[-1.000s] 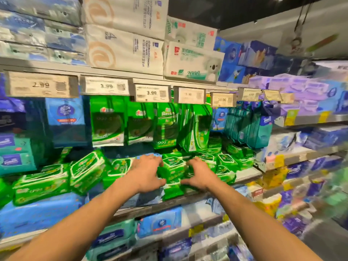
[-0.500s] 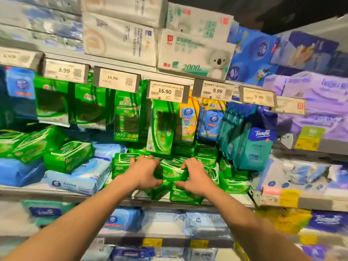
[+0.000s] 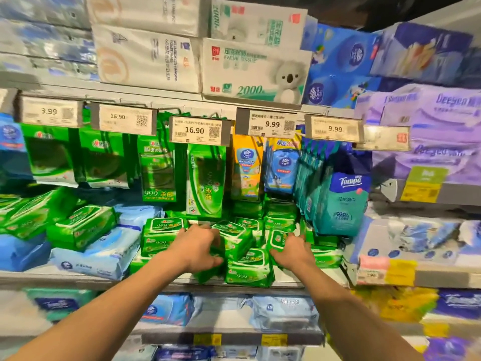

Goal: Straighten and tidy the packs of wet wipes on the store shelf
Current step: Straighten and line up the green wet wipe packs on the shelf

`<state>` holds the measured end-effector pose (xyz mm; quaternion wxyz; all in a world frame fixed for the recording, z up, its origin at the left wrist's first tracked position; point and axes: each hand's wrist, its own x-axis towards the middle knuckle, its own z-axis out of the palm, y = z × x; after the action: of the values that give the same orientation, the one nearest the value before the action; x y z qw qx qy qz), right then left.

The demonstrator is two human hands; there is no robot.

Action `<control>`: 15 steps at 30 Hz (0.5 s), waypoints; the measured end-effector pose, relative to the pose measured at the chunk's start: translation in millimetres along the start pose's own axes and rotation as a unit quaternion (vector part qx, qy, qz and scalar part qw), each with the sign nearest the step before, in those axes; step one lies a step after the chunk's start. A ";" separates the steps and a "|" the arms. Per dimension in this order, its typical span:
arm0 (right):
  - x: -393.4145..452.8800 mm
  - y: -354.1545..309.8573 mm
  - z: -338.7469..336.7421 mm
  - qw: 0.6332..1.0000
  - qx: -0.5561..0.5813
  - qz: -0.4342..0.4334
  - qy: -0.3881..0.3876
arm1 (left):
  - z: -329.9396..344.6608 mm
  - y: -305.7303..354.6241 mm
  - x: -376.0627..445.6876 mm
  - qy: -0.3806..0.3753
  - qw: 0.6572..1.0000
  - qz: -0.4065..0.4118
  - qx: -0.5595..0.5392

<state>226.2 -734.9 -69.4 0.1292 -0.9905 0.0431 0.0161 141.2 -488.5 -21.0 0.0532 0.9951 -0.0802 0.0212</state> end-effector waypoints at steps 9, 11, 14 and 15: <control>25.8 10.3 -2.1 0.978 -0.035 -0.130 -0.160 | 3.9 -4.9 5.6 -0.010 0.999 0.027 -0.013; 24.1 12.5 1.1 0.978 -0.069 -0.139 -0.137 | 5.4 -3.5 8.6 -0.004 0.999 0.031 -0.019; 22.1 11.3 6.2 0.984 -0.060 -0.128 -0.105 | 7.6 -1.1 13.8 -0.005 0.999 0.042 -0.025; 21.2 9.9 6.4 0.987 -0.050 -0.120 -0.097 | 8.2 -0.9 15.8 -0.005 0.998 0.048 -0.026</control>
<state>246.3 -744.6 -79.0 0.0844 -0.9875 -0.0893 0.0983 157.2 -491.0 -28.4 0.0779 0.9884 -0.1291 0.0165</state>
